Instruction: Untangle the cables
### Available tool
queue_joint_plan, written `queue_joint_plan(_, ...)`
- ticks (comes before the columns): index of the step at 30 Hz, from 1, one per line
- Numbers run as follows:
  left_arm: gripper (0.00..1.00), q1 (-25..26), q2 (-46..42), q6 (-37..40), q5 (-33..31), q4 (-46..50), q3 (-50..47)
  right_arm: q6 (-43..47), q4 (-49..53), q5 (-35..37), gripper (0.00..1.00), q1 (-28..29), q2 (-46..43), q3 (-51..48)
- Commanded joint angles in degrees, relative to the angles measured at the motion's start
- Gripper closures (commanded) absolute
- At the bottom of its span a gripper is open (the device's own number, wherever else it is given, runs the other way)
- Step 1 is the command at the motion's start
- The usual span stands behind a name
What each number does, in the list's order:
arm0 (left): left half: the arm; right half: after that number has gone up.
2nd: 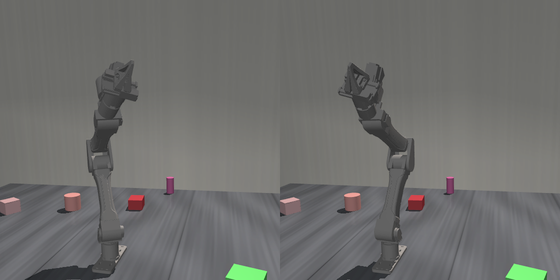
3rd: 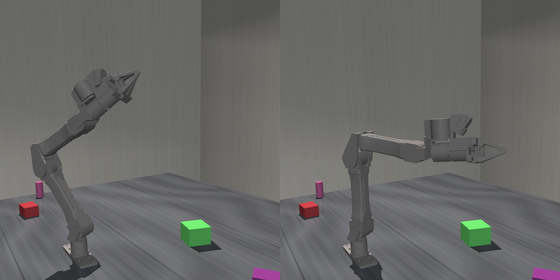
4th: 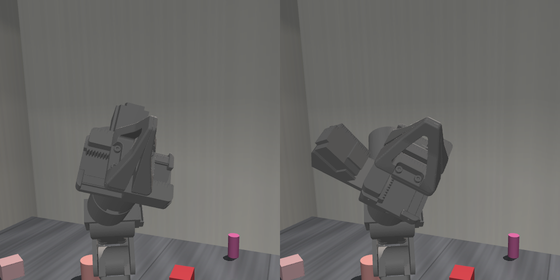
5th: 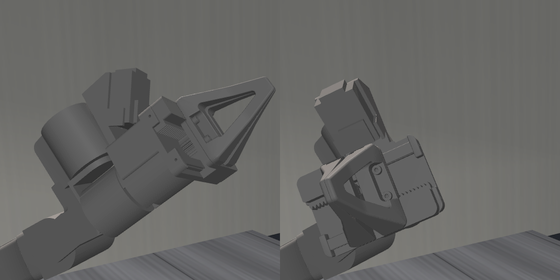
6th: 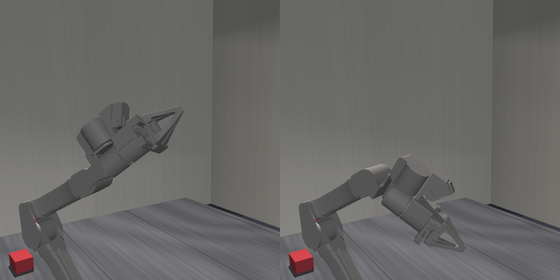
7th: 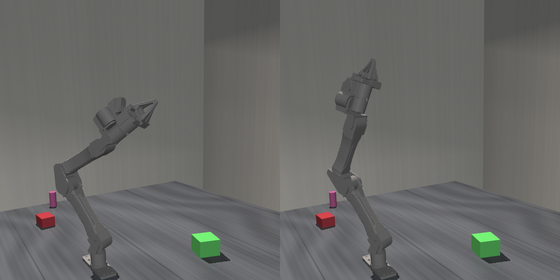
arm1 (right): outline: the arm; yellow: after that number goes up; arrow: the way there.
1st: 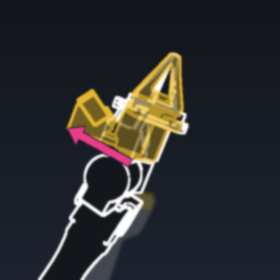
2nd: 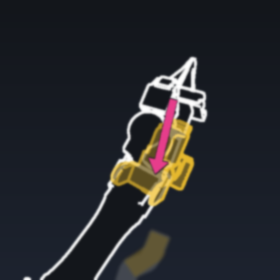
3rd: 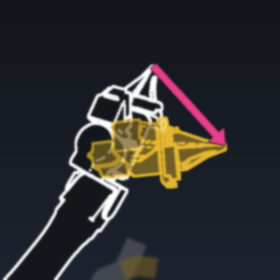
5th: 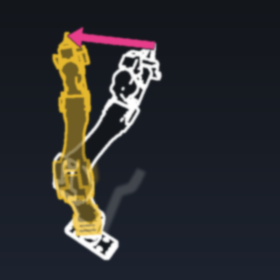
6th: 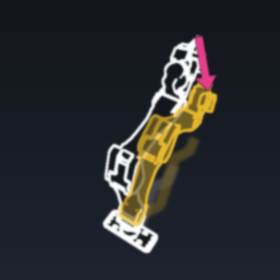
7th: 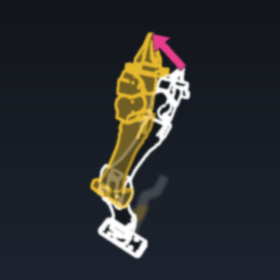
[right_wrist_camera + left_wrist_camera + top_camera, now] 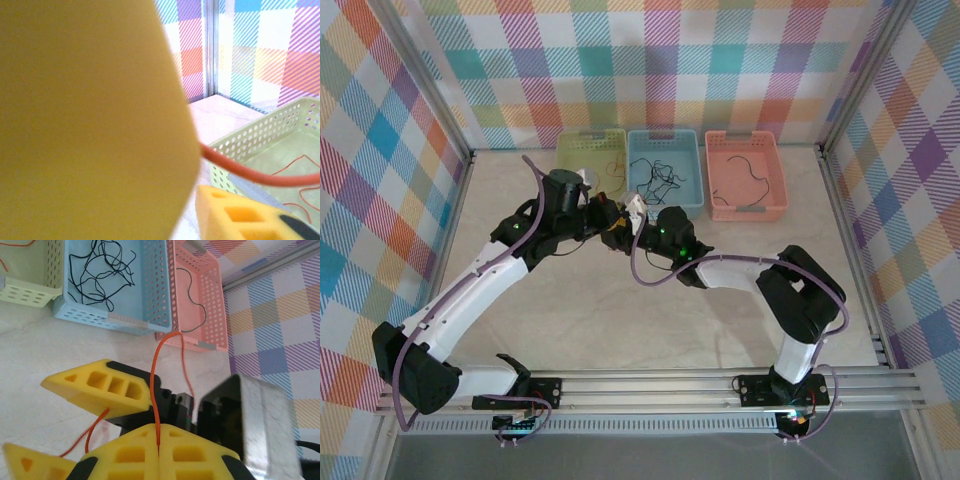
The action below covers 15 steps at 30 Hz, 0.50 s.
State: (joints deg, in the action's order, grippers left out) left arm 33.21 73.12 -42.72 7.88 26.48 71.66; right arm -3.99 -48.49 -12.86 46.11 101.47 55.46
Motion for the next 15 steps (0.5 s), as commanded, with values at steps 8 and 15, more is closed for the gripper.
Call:
queue_joint_plan(8, 1.00, -0.1, -3.8, 0.0, 2.4, -0.8, 7.3, 0.2, 3.0, -1.8, 0.83, 0.5, 2.2, -2.5)
queue_joint_plan(15, 1.00, -3.1, -5.1, -0.2, 2.7, 1.2, 12.4, 3.8, 6.9, 0.0, 0.83, 0.5, -1.3, -7.5)
